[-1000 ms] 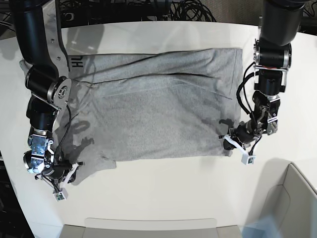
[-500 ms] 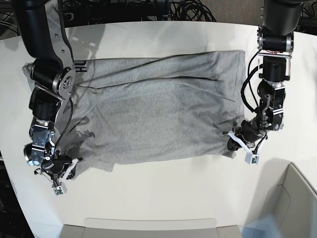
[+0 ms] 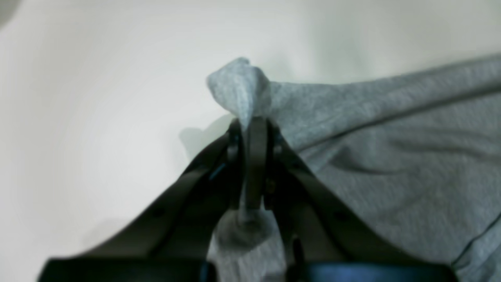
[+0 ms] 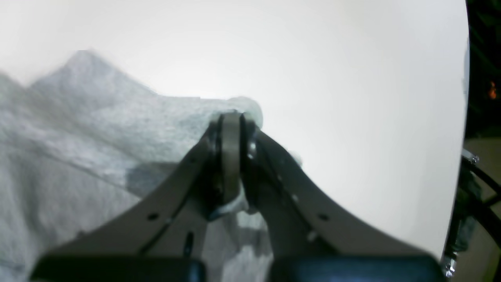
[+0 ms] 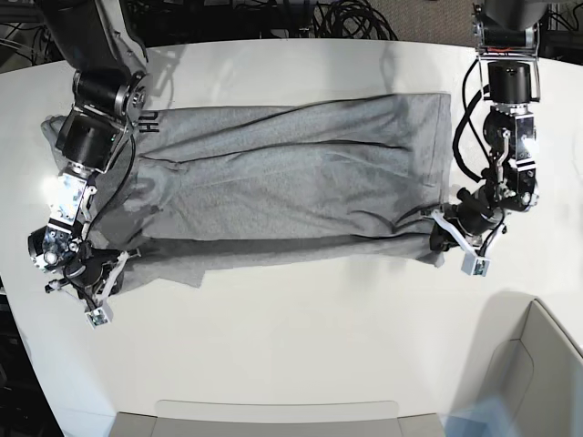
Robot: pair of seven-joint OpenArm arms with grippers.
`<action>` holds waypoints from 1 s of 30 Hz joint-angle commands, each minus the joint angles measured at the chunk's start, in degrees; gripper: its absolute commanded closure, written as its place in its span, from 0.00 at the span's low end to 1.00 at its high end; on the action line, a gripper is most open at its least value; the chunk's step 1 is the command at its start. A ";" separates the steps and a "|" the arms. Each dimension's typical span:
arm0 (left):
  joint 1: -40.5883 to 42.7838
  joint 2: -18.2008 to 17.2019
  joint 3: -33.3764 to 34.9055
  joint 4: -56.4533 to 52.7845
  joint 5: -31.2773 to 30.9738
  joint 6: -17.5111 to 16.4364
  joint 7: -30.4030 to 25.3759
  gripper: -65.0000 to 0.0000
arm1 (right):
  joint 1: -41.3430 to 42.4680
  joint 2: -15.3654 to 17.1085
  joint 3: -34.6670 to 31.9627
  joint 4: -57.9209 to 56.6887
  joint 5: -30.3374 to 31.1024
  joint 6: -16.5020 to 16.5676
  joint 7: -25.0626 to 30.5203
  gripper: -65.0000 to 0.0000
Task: Fold the T-shirt properly
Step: 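Lift the hem with both grippers and fold it toward the collar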
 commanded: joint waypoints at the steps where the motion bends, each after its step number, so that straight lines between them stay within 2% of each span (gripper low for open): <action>1: -0.74 -0.94 -0.40 2.43 -0.54 -0.14 -0.19 1.00 | 0.66 0.59 -0.16 2.71 0.37 0.60 0.79 1.00; 10: 6.02 -0.94 -6.64 12.89 -0.54 -0.14 8.43 1.00 | -6.29 0.68 0.46 9.92 0.11 0.60 0.44 1.00; 13: 7.61 -0.86 -6.64 15.79 -0.54 -0.14 11.06 1.00 | -7.52 0.68 0.46 14.05 0.37 0.60 -4.22 1.00; 16: 9.54 -0.86 -6.64 17.81 -0.54 -0.14 11.50 1.00 | -8.84 0.68 0.37 17.21 0.37 0.60 -6.24 1.00; 21: 11.83 -0.68 -6.73 21.42 -0.81 -0.05 15.11 1.00 | -11.03 0.68 0.72 19.59 0.02 0.60 -6.33 1.00; 25: 14.29 -0.59 -9.28 24.67 -0.81 -0.05 16.60 1.00 | -13.67 0.41 4.06 22.49 0.02 0.60 -6.33 1.00; 30: 14.90 1.17 -11.48 29.15 -0.72 -0.14 22.49 1.00 | -16.57 0.59 5.65 23.98 -0.07 0.60 -6.41 1.00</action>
